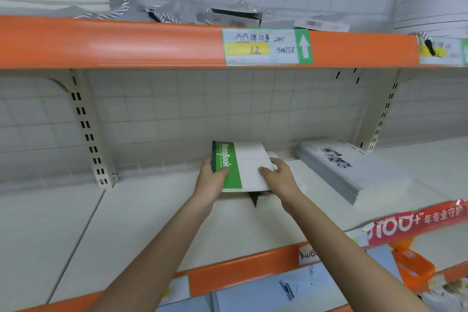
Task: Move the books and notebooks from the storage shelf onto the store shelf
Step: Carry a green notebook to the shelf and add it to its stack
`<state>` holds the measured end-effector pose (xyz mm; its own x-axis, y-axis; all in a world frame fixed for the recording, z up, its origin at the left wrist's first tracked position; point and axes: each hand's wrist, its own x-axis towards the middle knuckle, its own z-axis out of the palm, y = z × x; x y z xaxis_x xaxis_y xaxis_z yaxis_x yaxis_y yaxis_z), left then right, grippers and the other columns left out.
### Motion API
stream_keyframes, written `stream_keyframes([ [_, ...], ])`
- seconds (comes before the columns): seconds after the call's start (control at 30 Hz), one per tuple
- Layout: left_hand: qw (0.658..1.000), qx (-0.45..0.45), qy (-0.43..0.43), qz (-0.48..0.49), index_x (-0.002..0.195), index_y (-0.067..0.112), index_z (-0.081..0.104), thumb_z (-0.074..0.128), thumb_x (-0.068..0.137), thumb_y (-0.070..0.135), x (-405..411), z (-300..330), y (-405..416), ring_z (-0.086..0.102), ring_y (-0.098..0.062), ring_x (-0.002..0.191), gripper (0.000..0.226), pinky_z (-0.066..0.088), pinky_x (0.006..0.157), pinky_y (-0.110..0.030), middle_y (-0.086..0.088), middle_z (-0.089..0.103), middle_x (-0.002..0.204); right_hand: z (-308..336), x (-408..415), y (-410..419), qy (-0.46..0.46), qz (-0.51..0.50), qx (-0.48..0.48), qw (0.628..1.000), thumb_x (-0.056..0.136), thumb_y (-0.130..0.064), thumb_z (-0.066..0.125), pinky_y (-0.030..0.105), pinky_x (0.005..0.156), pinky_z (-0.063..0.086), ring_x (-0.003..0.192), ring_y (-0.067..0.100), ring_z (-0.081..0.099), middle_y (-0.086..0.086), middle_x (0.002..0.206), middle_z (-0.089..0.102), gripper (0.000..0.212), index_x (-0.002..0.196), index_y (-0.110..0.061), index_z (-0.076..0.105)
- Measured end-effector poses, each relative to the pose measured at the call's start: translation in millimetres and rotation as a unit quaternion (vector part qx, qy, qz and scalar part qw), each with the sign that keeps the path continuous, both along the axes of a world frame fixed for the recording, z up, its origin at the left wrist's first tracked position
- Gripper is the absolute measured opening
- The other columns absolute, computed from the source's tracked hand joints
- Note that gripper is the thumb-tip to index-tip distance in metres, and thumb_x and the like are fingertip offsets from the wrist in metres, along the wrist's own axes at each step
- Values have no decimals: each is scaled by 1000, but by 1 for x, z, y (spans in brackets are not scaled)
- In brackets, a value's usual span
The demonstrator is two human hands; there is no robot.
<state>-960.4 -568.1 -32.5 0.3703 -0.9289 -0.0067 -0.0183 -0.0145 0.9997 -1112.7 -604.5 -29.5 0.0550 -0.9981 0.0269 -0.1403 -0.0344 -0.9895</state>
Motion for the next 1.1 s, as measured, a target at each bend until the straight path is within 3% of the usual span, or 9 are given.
stream_keyframes([
  [0.2, 999, -17, 38, 32, 127, 20, 42, 50, 93, 7, -29, 2, -17, 60, -22, 96, 36, 48, 80, -32, -1, 59, 107, 0, -23, -29, -85, 20, 39, 995, 94, -10, 46, 34, 80, 48, 89, 24, 60, 10, 106, 65, 21, 110, -12, 59],
  [0.37, 993, -26, 91, 75, 132, 13, 43, 50, 93, 6, -54, 1, -34, 62, -20, 92, 40, 50, 69, -25, -8, 61, 115, -4, -41, -51, -95, 31, 31, 995, 97, -11, 42, 24, 67, 43, 76, 15, 56, 5, 92, 63, 18, 94, -17, 58],
  [0.53, 986, -14, 106, 126, 116, 8, 55, 52, 91, 3, -75, -9, -50, 62, -22, 85, 26, 49, 65, -26, -13, 62, 114, -12, -65, -69, -83, 48, 22, 995, 99, -13, 41, 19, 64, 40, 73, 5, 53, -9, 84, 58, 19, 93, -24, 55],
  [0.6, 984, -10, 111, 142, 110, 12, 57, 53, 90, 3, -82, -15, -56, 63, -22, 85, 23, 52, 65, -26, -13, 62, 114, -21, -71, -79, -67, 52, 23, 996, 99, -14, 42, 21, 69, 41, 77, 6, 54, -9, 87, 60, 22, 93, -25, 59],
  [0.7, 982, -17, 123, 142, 115, 11, 58, 51, 91, 0, -93, -22, -63, 62, -20, 79, 27, 54, 61, -25, -11, 64, 106, -34, -77, -86, -43, 65, 20, 997, 97, -20, 43, 31, 92, 46, 102, 15, 58, -2, 112, 65, 28, 118, -20, 62],
  [0.77, 981, -20, 121, 150, 113, 11, 58, 51, 91, -1, -98, -25, -68, 63, -21, 78, 26, 53, 61, -26, -10, 64, 101, -41, -82, -91, -32, 81, 15, 996, 96, -20, 45, 33, 93, 43, 101, 15, 56, 9, 115, 62, 22, 107, -26, 63],
  [0.83, 981, -25, 94, 169, 106, 13, 60, 51, 90, -2, -102, -28, -71, 61, -19, 76, 23, 53, 59, -23, -9, 62, 101, -45, -86, -95, -23, 86, 16, 996, 96, -18, 46, 34, 92, 43, 98, 13, 56, 1, 109, 65, 24, 93, -36, 61],
  [0.93, 981, -32, 63, 181, 99, 15, 58, 47, 92, -5, -108, -31, -74, 58, -11, 70, 23, 49, 49, -12, -4, 60, 91, -47, -89, -102, -17, 106, 23, 994, 97, -16, 47, 35, 100, 42, 110, 13, 57, -13, 112, 63, 26, 109, -34, 61],
  [1.1, 984, -21, 18, 176, 95, 16, 58, 38, 93, -6, -107, -40, -76, 58, -10, 70, 30, 45, 46, -9, -1, 61, 87, -60, -87, -110, 14, 135, 38, 990, 96, -24, 49, 42, 109, 38, 127, 18, 49, -4, 137, 54, 41, 136, -22, 49],
])
